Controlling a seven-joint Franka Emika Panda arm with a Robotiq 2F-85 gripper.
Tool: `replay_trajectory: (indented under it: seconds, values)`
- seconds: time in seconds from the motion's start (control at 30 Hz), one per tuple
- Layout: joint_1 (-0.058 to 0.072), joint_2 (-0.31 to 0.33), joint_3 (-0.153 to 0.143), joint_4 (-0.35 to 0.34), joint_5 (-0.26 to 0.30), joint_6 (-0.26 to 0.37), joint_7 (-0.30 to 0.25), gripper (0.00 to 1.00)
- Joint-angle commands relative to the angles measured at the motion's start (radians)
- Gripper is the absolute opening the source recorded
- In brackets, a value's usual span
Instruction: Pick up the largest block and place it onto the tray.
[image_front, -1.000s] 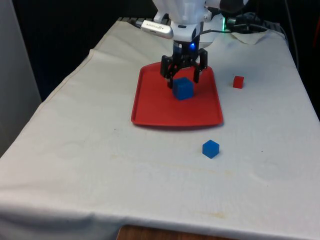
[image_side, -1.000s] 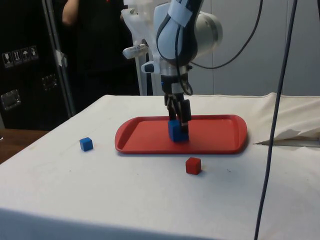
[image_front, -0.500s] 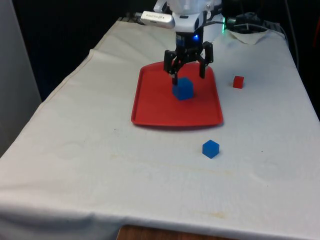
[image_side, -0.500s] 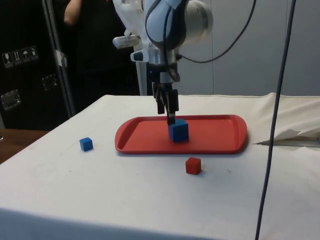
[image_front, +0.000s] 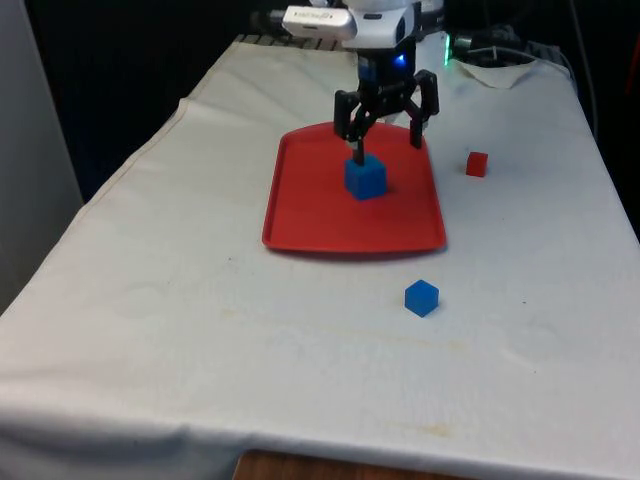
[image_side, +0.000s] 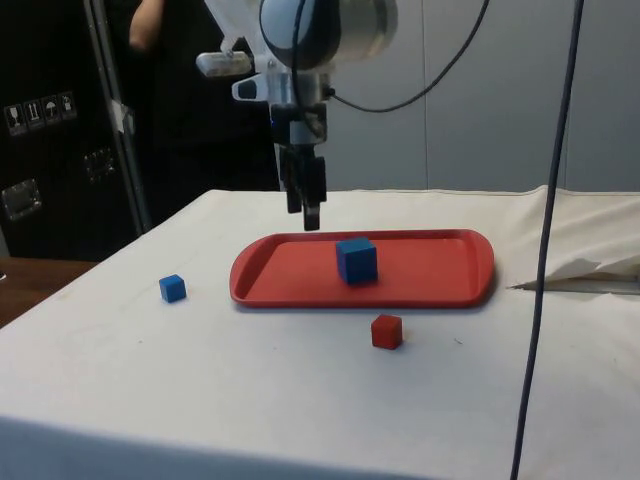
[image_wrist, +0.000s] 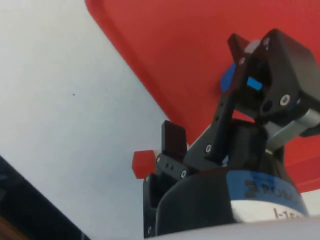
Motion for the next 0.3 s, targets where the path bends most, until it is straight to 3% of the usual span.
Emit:
replay_trajectory:
  seconds: [0.0, 0.27]
  values:
    - [0.005, 0.005, -0.007, 0.011, -0.016, -0.014, 0.017, 1.0]
    - [-0.001, 0.002, 0.001, 0.057, 0.0, -0.053, 0.017, 1.0]
